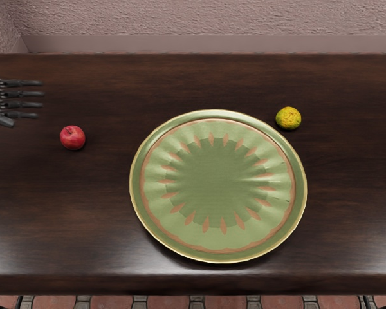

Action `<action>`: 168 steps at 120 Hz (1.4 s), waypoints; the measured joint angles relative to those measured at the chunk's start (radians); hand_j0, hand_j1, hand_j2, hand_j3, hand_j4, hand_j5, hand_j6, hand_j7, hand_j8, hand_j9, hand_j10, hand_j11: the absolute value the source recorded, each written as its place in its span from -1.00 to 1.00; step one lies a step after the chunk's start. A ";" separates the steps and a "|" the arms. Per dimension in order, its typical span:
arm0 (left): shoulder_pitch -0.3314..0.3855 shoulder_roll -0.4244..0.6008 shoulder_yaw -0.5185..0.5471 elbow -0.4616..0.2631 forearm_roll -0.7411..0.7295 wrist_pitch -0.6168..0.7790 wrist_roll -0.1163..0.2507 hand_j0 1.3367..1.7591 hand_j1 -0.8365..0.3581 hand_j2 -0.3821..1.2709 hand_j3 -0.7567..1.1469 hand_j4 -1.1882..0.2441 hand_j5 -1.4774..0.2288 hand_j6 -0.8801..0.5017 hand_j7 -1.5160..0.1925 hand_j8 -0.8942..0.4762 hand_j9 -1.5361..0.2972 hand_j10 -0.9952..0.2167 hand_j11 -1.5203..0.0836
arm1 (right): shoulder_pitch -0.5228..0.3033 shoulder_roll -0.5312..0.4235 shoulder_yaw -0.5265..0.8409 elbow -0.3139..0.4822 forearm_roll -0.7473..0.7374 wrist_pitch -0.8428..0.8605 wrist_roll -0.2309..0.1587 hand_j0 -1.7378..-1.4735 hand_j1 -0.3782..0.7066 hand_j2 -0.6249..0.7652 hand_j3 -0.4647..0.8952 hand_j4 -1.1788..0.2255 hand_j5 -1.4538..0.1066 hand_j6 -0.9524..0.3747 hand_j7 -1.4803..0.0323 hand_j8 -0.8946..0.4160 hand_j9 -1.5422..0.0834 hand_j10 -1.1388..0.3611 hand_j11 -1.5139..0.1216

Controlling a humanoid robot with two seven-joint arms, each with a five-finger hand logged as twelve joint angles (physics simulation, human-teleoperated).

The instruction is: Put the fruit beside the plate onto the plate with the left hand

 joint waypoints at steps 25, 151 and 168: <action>-0.027 -0.017 0.005 0.007 0.058 0.000 0.000 0.52 0.94 -0.53 -0.20 0.63 0.70 0.25 0.74 0.28 0.65 0.61 0.86 | 0.000 0.000 0.000 0.000 0.000 0.000 0.000 -0.40 -0.91 -0.11 -0.32 0.66 0.84 0.41 0.93 0.34 0.87 0.50 0.83; -0.219 -0.485 0.494 -0.078 1.141 0.700 0.000 0.52 0.90 -0.52 -0.20 0.59 0.67 0.20 0.71 0.23 0.61 0.57 0.83 | 0.000 0.000 0.000 0.000 0.000 0.000 0.000 -0.40 -0.91 -0.11 -0.32 0.66 0.84 0.41 0.93 0.34 0.87 0.50 0.83; -0.211 -0.497 0.527 -0.084 1.148 0.726 0.000 0.52 0.87 -0.52 -0.20 0.57 0.64 0.18 0.68 0.21 0.59 0.54 0.80 | 0.000 0.000 0.000 0.000 0.000 0.000 0.000 -0.40 -0.91 -0.11 -0.32 0.66 0.84 0.41 0.93 0.34 0.87 0.50 0.83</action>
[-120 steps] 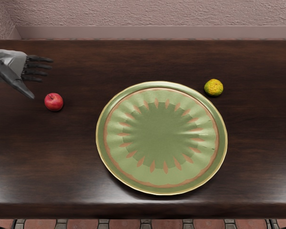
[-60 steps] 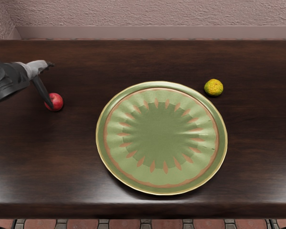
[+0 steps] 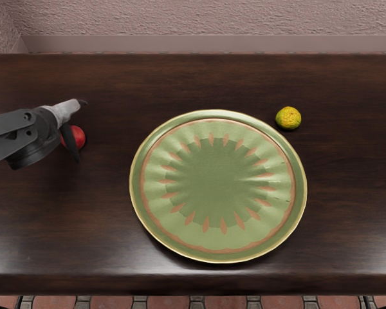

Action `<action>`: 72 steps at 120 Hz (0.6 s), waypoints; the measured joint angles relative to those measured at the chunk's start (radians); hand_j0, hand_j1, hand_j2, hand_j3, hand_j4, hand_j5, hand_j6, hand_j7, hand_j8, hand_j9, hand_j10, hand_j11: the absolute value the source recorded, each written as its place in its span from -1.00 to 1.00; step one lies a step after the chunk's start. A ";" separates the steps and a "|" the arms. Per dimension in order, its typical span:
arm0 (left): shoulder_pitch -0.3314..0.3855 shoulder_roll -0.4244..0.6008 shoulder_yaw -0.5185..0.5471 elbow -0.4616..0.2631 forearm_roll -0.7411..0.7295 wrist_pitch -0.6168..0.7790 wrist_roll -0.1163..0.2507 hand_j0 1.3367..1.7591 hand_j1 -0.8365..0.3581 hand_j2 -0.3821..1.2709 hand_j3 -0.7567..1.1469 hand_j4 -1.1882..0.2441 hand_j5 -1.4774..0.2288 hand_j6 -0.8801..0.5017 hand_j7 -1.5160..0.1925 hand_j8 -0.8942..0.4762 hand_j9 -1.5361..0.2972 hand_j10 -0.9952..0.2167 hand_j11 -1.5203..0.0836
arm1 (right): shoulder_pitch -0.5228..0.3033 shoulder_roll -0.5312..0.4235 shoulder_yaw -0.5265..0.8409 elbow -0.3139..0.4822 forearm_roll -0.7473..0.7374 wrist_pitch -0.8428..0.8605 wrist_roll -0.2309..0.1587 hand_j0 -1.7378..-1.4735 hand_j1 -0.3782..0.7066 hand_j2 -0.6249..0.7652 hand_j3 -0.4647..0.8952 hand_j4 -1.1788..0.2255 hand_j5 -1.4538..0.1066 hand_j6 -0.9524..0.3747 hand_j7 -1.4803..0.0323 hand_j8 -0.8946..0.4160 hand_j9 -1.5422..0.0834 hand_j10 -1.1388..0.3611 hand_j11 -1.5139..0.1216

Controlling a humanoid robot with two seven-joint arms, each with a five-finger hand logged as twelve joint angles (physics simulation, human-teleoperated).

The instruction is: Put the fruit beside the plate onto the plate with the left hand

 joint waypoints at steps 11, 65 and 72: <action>0.002 -0.009 0.010 -0.001 0.004 0.034 0.000 0.52 0.79 -0.51 -0.20 0.52 0.58 0.12 0.63 0.15 0.54 0.47 0.74 | 0.000 0.000 0.000 0.000 0.000 0.000 0.000 -0.40 -0.91 -0.11 -0.32 0.66 0.84 0.41 0.93 0.34 0.87 0.50 0.83; 0.018 -0.009 0.026 -0.001 0.006 0.091 0.000 0.52 0.38 -0.46 -0.20 0.23 0.27 -0.17 0.31 -0.15 0.24 0.13 0.40 | 0.000 0.000 0.000 0.000 0.000 0.000 0.000 -0.40 -0.91 -0.11 -0.32 0.66 0.84 0.41 0.93 0.34 0.87 0.50 0.83; 0.018 -0.009 0.029 -0.001 0.006 0.092 0.000 0.52 0.33 -0.45 -0.20 0.19 0.23 -0.21 0.27 -0.18 0.21 0.09 0.36 | 0.000 0.000 0.000 -0.001 0.000 0.000 0.000 -0.40 -0.91 -0.11 -0.32 0.66 0.84 0.41 0.93 0.34 0.87 0.50 0.83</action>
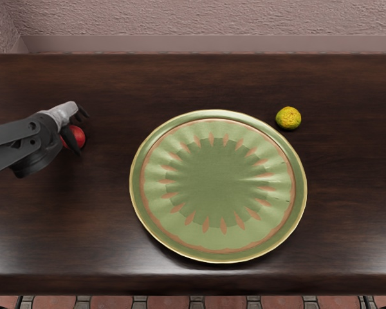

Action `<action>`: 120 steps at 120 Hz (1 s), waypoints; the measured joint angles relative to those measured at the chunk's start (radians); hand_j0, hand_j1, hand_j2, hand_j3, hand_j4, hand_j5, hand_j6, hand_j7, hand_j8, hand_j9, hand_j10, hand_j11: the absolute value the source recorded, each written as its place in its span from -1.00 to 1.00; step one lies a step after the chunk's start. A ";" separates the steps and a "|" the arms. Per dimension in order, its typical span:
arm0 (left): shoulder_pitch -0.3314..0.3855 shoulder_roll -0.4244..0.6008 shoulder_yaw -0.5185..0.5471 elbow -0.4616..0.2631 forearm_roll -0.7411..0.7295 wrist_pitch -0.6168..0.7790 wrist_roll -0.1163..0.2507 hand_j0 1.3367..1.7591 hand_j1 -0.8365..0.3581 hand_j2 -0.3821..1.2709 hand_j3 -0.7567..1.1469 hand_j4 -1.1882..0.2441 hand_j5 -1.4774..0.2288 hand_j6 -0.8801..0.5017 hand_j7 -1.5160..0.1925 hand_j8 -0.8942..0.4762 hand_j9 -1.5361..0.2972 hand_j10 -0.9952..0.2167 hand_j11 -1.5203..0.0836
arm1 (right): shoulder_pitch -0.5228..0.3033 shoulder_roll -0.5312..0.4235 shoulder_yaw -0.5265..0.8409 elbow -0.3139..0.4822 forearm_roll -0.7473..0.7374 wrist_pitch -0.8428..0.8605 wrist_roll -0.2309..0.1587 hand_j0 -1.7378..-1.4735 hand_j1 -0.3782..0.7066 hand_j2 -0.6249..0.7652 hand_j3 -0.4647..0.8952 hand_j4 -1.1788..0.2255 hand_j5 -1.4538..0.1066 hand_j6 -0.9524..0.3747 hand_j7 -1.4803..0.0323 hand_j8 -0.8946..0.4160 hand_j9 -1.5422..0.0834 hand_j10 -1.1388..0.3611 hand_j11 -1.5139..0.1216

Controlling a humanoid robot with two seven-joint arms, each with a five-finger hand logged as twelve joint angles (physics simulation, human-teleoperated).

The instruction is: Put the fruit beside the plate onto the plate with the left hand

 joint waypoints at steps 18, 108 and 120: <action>0.006 0.000 0.004 0.000 0.000 0.045 0.000 0.52 0.24 -0.44 -0.20 0.13 0.16 -0.27 0.21 -0.25 0.15 0.02 0.29 | 0.000 0.000 0.000 0.000 0.000 0.000 0.000 -0.40 -0.91 -0.11 -0.32 0.66 0.84 0.41 0.93 0.34 0.87 0.50 0.83; 0.029 -0.012 0.004 0.001 0.005 0.063 0.001 0.49 0.00 -0.41 -0.20 -0.25 -0.17 -0.42 -0.16 -0.32 -0.22 -0.23 -0.14 | 0.000 0.000 0.000 -0.001 0.000 0.000 0.000 -0.40 -0.91 -0.11 -0.32 0.66 0.84 0.41 0.93 0.34 0.87 0.50 0.83; 0.036 -0.012 0.002 0.001 0.000 0.062 0.000 0.48 -0.04 -0.40 -0.20 -0.28 -0.19 -0.37 -0.19 -0.23 -0.25 -0.21 -0.18 | 0.000 0.000 0.000 -0.001 0.000 0.000 0.000 -0.40 -0.91 -0.11 -0.32 0.66 0.84 0.41 0.93 0.34 0.87 0.50 0.83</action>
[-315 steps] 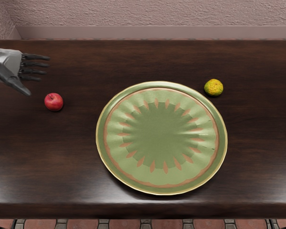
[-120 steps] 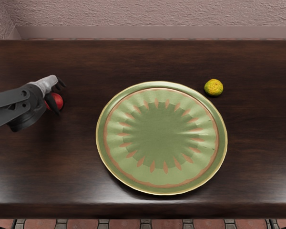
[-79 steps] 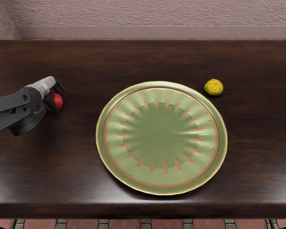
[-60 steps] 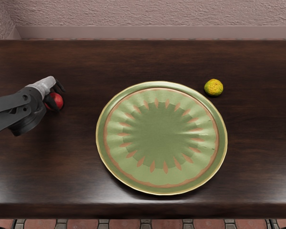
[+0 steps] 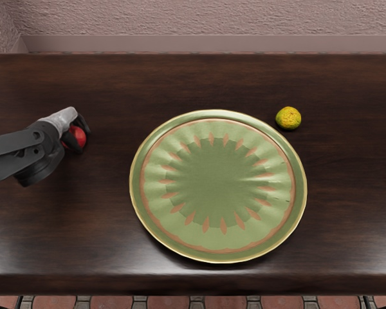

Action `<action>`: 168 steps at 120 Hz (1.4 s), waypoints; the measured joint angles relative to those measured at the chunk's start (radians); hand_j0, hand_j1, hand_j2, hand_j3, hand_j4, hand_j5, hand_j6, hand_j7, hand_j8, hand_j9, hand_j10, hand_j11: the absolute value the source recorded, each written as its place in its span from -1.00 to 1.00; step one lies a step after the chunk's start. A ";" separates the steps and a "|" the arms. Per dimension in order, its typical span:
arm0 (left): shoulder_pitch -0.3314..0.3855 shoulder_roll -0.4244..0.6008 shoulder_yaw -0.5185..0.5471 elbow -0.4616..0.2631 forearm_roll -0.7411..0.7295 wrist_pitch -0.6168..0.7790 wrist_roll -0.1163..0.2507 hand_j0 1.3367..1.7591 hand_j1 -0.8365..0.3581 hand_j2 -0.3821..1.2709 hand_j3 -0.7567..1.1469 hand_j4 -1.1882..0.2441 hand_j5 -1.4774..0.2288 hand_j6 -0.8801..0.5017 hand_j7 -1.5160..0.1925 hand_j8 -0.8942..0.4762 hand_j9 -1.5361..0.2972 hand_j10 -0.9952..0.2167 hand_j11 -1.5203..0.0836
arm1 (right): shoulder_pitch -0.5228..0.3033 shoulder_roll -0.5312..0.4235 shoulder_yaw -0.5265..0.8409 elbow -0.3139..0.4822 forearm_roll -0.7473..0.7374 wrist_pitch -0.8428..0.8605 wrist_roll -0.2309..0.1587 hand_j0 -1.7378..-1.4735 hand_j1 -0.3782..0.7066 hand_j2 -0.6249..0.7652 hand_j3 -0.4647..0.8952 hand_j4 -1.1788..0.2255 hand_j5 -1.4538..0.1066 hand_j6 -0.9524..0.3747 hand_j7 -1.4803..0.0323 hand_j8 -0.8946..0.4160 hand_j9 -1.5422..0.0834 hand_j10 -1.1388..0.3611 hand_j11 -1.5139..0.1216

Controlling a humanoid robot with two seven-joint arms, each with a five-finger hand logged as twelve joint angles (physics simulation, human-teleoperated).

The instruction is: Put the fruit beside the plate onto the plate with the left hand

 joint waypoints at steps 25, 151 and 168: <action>-0.051 0.004 -0.045 0.001 -0.142 -0.012 0.000 0.49 -0.04 -0.33 -0.20 -0.27 -0.27 -0.37 -0.23 -0.24 -0.28 -0.24 -0.20 | 0.000 0.000 0.000 0.000 0.000 0.000 0.000 -0.40 -0.91 -0.11 -0.32 0.66 0.84 0.41 0.93 0.34 0.87 0.50 0.83; -0.176 -0.181 -0.212 0.000 -0.686 -0.709 0.000 0.49 -0.02 -0.37 -0.20 -0.26 -0.37 -0.42 -0.31 -0.23 -0.33 -0.19 -0.23 | 0.000 0.000 0.000 0.000 0.000 0.000 0.000 -0.40 -0.91 -0.11 -0.32 0.66 0.84 0.41 0.93 0.34 0.87 0.50 0.83; -0.202 -0.177 -0.189 0.000 -0.645 -0.706 0.000 0.50 0.25 -0.43 -0.20 0.01 -0.03 -0.26 0.02 -0.13 -0.02 0.01 0.11 | 0.000 0.000 0.000 0.000 0.000 0.000 0.000 -0.40 -0.91 -0.11 -0.32 0.66 0.84 0.41 0.93 0.34 0.87 0.50 0.83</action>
